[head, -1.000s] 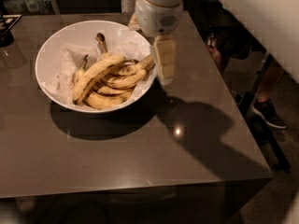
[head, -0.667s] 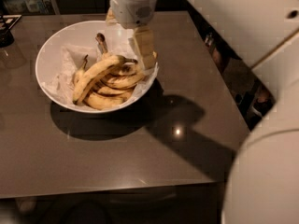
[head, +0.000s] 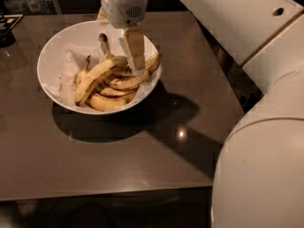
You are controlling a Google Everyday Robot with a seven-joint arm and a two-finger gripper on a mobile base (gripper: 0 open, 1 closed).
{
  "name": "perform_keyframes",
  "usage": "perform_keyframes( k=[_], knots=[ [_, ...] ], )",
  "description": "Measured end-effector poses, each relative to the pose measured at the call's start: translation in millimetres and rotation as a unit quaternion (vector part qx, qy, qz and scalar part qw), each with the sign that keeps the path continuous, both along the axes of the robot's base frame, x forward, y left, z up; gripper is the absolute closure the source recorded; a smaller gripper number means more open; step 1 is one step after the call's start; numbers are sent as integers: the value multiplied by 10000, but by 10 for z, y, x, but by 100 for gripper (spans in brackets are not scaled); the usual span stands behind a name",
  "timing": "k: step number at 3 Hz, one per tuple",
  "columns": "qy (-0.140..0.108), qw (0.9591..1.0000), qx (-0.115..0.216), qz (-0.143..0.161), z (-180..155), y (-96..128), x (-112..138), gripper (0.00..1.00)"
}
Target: Pick banana from white bowl
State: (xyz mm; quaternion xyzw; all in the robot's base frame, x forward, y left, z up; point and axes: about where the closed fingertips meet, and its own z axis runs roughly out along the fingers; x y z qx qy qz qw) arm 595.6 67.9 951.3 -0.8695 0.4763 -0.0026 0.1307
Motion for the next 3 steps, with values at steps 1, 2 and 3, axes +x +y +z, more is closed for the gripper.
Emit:
perform_keyframes(
  k=[1, 2, 3],
  knots=[
    [328, 9993, 159, -121, -86, 125, 6, 0],
    [573, 9977, 290, -225, -158, 266, 9, 0],
    [734, 9964, 324, -290, -227, 377, 5, 12]
  ],
)
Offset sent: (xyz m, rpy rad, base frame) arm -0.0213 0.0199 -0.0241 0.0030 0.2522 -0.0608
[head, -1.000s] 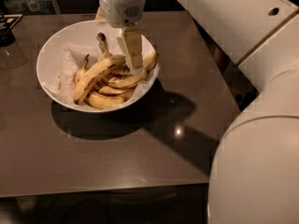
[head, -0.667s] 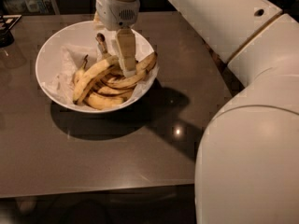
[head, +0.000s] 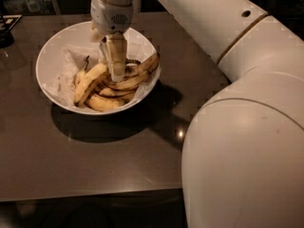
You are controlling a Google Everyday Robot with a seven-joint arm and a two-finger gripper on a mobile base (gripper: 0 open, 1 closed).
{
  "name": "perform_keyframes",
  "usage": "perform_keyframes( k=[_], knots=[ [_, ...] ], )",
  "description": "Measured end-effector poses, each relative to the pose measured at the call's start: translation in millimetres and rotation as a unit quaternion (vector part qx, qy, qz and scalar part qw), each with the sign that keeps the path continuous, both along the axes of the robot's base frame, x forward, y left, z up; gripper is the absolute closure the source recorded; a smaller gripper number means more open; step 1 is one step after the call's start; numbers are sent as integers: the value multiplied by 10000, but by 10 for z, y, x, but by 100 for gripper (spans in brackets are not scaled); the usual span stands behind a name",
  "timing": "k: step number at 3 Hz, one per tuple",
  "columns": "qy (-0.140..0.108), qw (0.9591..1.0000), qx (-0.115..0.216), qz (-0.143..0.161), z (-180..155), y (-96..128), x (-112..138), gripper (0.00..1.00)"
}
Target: Pick banana from white bowl
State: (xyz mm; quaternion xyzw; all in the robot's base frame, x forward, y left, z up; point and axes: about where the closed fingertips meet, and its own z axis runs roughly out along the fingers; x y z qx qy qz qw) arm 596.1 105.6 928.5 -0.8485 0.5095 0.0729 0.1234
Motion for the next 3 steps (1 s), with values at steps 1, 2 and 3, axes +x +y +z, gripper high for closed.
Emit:
perform_keyframes(
  k=[1, 2, 3],
  knots=[
    [134, 9999, -19, -10, -77, 90, -25, 15],
    [241, 9997, -39, 6, -160, 145, -29, 21],
    [403, 9992, -56, 34, -311, 161, -5, 24]
  ],
)
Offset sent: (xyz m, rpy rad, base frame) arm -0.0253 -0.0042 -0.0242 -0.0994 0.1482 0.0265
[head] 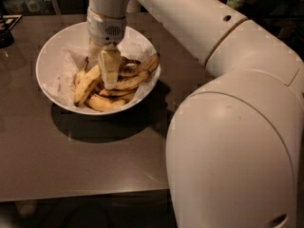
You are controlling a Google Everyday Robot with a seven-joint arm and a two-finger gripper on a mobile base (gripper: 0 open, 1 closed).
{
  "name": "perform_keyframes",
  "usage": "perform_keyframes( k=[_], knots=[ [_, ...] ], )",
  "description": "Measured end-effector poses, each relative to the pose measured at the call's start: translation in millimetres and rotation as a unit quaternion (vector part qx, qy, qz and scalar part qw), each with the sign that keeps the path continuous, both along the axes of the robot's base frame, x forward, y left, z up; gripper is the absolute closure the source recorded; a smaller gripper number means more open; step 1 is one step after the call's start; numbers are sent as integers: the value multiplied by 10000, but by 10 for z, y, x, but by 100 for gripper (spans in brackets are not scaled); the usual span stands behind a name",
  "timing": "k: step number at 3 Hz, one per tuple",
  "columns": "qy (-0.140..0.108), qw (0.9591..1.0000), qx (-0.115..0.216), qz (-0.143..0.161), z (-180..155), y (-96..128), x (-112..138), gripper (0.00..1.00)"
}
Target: Pick banana from white bowl
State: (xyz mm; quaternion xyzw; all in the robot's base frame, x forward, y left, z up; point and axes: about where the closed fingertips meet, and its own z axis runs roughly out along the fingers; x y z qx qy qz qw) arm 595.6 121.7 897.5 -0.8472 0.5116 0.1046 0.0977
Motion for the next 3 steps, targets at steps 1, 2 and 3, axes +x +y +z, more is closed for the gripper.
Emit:
perform_keyframes(
  k=[1, 2, 3],
  knots=[
    [206, 9998, 19, 6, -188, -18, 11, 27],
    [232, 9997, 17, -112, -290, -111, 0, 45],
    [159, 9997, 100, -131, -302, -47, 48, 70]
  ],
)
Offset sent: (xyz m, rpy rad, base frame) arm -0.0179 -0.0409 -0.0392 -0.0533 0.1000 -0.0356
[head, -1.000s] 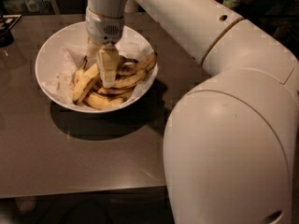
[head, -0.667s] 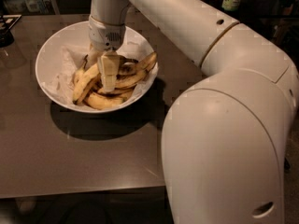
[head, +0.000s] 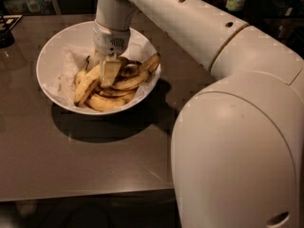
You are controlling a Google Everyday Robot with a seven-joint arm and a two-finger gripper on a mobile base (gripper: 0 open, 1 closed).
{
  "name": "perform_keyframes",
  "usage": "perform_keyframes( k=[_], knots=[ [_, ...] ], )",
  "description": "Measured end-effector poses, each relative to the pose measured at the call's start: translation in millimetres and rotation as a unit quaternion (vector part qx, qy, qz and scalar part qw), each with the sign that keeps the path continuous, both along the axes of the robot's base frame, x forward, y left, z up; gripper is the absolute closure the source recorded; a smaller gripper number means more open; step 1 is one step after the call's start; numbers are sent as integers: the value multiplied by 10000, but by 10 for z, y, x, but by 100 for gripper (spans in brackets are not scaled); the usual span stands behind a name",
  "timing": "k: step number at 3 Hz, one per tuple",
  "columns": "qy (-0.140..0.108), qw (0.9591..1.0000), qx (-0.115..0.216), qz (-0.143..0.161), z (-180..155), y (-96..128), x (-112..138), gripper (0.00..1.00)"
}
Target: Pick banana from white bowl
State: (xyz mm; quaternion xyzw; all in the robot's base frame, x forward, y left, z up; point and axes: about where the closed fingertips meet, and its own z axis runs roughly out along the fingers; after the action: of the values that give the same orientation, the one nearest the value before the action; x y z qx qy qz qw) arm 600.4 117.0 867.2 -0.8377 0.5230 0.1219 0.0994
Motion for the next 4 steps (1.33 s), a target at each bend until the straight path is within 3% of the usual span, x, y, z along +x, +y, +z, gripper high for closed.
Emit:
perform_keyframes(
  k=[1, 2, 3, 4],
  knots=[
    [0, 10000, 0, 0, 0, 0, 0, 91],
    [-164, 9998, 119, -76, 55, -23, -23, 100],
    [-350, 9989, 219, -237, 197, -142, -188, 100],
    [-634, 9972, 269, -284, 545, -346, -568, 100]
  ],
)
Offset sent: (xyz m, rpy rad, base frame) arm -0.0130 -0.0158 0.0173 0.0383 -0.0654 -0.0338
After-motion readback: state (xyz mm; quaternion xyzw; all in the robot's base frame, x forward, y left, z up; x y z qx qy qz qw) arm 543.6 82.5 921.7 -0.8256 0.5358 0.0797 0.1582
